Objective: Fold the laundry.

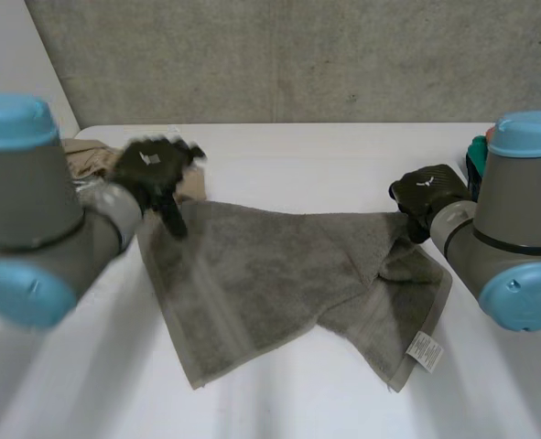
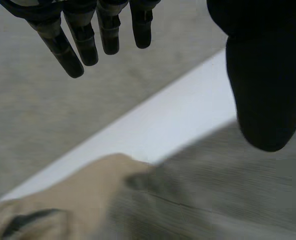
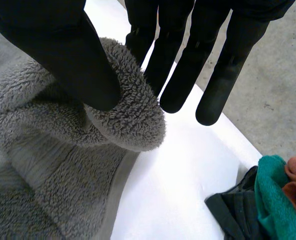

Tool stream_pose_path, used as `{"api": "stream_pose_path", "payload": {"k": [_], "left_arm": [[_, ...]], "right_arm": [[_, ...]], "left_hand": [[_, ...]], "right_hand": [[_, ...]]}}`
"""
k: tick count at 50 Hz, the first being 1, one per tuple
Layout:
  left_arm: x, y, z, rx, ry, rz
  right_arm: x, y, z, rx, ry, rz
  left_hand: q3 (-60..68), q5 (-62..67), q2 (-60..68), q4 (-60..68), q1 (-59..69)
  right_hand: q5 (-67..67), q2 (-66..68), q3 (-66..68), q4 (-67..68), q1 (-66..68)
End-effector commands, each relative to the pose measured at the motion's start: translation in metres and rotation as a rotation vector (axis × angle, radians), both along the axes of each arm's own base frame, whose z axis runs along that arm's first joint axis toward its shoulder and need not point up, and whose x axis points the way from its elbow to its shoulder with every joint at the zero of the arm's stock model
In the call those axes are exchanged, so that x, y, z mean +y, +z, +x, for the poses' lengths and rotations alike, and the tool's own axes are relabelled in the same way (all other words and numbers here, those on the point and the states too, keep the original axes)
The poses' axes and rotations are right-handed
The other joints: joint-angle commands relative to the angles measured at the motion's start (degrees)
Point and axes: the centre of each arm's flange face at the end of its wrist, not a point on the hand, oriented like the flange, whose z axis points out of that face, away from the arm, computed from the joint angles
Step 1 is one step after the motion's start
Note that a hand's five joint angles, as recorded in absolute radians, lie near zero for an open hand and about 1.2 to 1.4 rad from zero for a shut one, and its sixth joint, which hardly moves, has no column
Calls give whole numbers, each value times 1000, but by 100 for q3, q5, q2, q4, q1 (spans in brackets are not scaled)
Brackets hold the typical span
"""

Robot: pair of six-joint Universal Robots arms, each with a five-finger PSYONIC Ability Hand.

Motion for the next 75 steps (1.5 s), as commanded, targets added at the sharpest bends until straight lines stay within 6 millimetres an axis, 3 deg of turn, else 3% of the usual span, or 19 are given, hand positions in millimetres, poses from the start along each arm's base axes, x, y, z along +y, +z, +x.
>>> {"api": "stream_pose_path", "payload": {"k": [1,4,11,22,29,44,52,55,65,68,72,75], "left_arm": [[102,-35,7,-98,-185,132],[131,-53,8,-125,-238,163],[148,-77,0,-146,-246,111],[138,-107,-2,-228,-162,113],[129,-116,-6,-237,-157,78],[88,-130,-12,-295,-112,-55],[66,-135,-14,-300,-94,-77],[57,-127,-13,-293,-76,-106],[50,-48,-4,-115,-17,-266],[51,-51,-6,-106,-47,-251],[56,-77,-8,-146,-114,-153],[60,-90,-6,-176,-129,-90]], "right_arm": [[5,-8,-8,12,9,36],[8,-11,-11,10,16,48],[11,-17,-13,11,30,59],[14,-22,-19,8,21,67],[17,-26,-20,6,31,61],[22,-30,-20,7,36,59],[22,-29,-22,6,32,56],[22,-27,-22,5,28,50],[14,-5,-35,-13,-8,6],[16,-2,-34,-16,-3,5],[20,-6,-33,-10,12,30],[22,-11,-31,-5,17,45]], "left_hand": [[910,856,892,909,892],[927,873,909,926,909],[927,873,909,926,909],[994,940,976,993,976],[1061,1007,1044,1060,1044],[1902,1848,1884,1901,1884],[3581,3527,3563,3580,3563],[6618,6565,6601,6617,6601],[6627,6573,6610,6626,6610],[6627,6573,6610,6626,6610],[3712,3658,3695,3711,3695],[2662,2608,2645,2661,2645]], "right_hand": [[1388,1283,1192,1134,1578],[1388,1283,1192,1134,1578],[1388,1283,1192,1134,1578],[1388,1283,1192,1134,1578],[1388,1283,1192,1134,1578],[1388,1283,1192,1134,1578],[1388,1283,1192,1134,1578],[1388,1283,1192,1134,1578],[1388,1283,1192,1134,1578],[1388,1283,1192,1134,1578],[1388,1283,1192,1134,1578],[1388,1283,1192,1134,1578]]}}
